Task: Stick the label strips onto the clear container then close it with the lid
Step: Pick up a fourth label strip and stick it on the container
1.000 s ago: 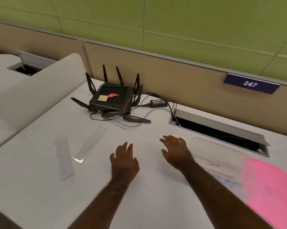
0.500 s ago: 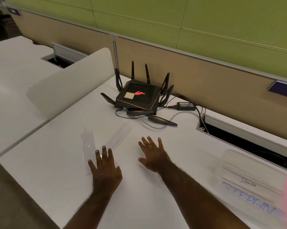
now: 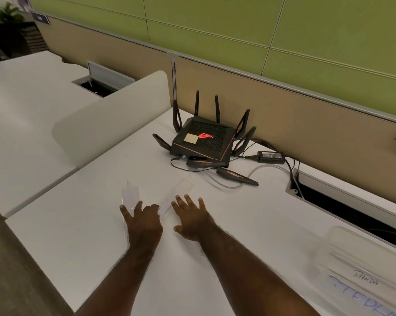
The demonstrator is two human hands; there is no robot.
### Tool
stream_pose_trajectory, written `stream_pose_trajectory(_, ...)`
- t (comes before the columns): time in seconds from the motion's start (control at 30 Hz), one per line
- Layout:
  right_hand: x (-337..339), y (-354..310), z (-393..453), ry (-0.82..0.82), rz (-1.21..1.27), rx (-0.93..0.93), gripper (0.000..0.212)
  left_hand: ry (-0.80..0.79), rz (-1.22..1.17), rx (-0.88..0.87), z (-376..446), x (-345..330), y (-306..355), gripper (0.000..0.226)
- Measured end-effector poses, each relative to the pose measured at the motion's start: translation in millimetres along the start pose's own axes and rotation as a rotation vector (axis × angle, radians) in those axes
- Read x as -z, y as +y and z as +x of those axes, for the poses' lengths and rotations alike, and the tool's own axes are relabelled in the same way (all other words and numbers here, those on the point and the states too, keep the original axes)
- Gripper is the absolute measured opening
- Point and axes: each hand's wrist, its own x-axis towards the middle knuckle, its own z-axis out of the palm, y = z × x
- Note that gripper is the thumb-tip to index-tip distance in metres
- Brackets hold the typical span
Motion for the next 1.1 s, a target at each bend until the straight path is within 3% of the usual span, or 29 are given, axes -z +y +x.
stream_pose_trajectory(0.1,3,1,-3,0.027,0.041,-0.013,0.079,-0.043,-0.140,0.077,4,9,5,0.020)
stream_pose_trajectory(0.23,9,17,-17,0.121,0.098,-0.017,0.084,-0.310,-0.424,0.307,10,25,6,0.031)
stream_pose_trajectory(0.5,28,68,-71,0.306,0.087,-0.039,0.084,-0.545,-1.016,0.414,5,77,17,0.033)
stream_pose_trajectory(0.6,35,83,-93,0.383,0.101,-0.037,0.077,-0.620,-1.098,0.431,9,94,23,0.028)
stream_pose_trajectory(0.67,39,94,-109,0.408,0.104,-0.040,0.074,-0.652,-1.125,0.393,10,101,30,0.026)
stream_pose_trajectory(0.8,47,122,-149,0.401,0.123,-0.068,0.069,-0.572,-1.105,0.195,11,105,51,0.023)
stream_pose_trajectory(0.97,58,157,-214,0.408,0.137,-0.161,0.064,-0.572,-0.915,-0.187,10,97,87,0.067)
stream_pose_trajectory(1.1,62,182,-271,0.418,0.154,-0.277,0.061,-0.458,-0.731,-0.416,13,95,131,0.064)
